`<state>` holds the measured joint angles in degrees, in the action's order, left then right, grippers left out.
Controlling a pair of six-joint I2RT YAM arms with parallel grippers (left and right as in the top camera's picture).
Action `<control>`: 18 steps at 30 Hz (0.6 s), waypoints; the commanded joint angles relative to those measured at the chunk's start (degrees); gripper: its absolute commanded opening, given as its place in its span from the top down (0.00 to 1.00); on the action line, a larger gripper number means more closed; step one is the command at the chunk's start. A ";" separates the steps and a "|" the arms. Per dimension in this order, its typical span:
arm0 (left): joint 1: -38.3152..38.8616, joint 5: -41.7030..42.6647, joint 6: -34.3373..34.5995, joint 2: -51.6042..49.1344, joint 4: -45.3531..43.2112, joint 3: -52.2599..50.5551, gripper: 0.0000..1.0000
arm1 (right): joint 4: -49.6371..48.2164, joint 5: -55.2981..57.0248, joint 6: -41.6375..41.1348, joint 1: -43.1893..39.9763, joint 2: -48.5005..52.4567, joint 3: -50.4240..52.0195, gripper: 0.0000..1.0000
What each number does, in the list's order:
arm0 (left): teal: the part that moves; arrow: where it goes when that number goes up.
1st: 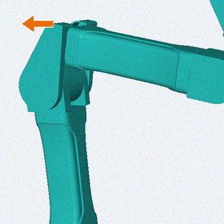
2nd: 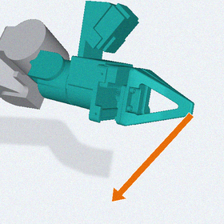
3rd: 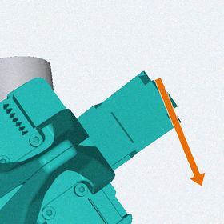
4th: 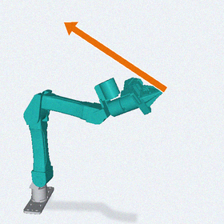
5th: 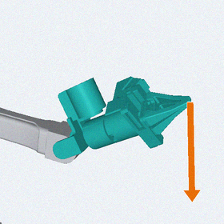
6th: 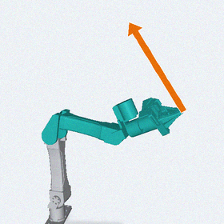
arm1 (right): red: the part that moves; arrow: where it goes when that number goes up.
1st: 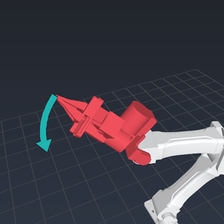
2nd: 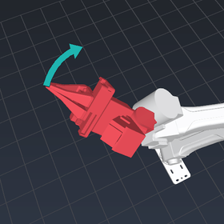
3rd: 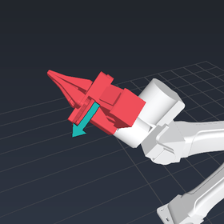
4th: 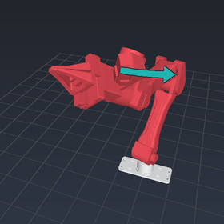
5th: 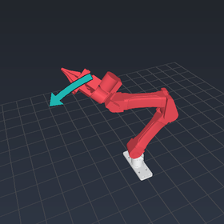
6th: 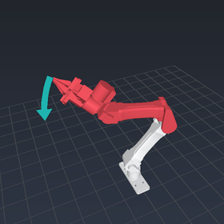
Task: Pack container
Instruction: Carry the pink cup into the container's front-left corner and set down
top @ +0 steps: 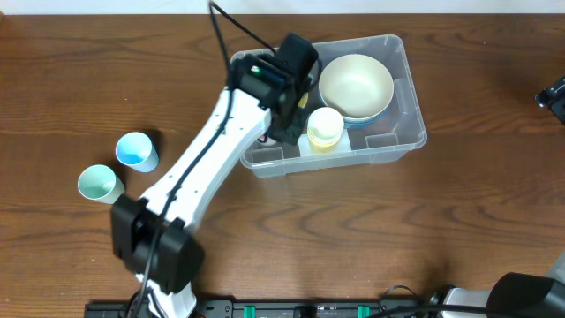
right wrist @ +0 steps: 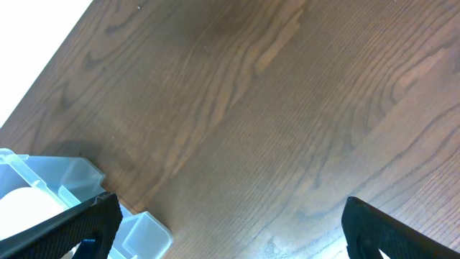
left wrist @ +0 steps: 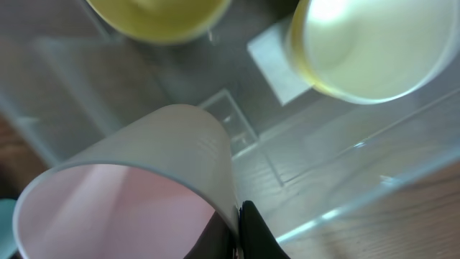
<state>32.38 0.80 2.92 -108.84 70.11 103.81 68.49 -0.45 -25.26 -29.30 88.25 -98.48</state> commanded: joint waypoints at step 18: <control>0.22 0.24 2.10 -5.09 -8.52 -10.71 0.94 | 0.11 0.00 -0.66 -0.66 0.07 0.02 0.01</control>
<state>32.47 1.08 4.32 -114.02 61.30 93.58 68.49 -0.45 -25.26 -29.30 88.25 -98.48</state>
